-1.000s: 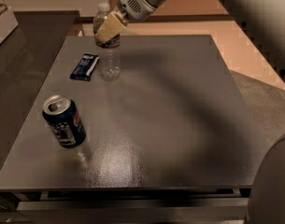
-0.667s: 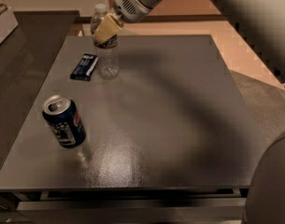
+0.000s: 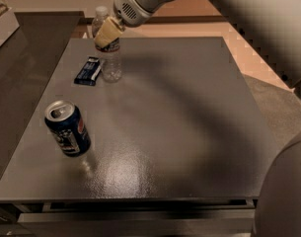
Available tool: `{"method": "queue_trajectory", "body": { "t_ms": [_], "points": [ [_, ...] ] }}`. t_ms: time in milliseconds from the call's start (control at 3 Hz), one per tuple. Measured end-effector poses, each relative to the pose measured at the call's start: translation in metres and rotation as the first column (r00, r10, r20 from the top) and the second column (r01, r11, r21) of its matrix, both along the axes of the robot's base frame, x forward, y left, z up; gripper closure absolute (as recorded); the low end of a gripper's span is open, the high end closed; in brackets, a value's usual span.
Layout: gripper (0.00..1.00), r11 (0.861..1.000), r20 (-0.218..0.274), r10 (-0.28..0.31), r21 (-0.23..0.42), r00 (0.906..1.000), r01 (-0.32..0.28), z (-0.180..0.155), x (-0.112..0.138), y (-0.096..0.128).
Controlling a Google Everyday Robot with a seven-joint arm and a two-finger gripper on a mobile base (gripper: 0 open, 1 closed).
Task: Move water bottle near rxbar blueberry
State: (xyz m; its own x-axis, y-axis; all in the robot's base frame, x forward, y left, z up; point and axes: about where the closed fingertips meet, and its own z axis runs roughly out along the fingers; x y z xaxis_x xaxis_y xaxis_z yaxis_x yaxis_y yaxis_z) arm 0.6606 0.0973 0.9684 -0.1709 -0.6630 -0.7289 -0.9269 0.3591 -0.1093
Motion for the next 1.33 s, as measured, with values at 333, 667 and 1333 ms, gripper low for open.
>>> {"method": "queue_trajectory", "body": {
  "t_ms": [333, 667, 1333],
  "points": [
    [0.35, 1.0, 0.003, 0.005, -0.005, 1.0, -0.005, -0.005, 0.003, 0.006],
    [0.13, 1.0, -0.001, 0.011, -0.016, 0.9999, -0.011, -0.01, 0.004, 0.01],
    [0.0, 1.0, -0.003, 0.017, -0.018, 0.9998, -0.017, -0.018, 0.003, 0.014]
  ]
}}
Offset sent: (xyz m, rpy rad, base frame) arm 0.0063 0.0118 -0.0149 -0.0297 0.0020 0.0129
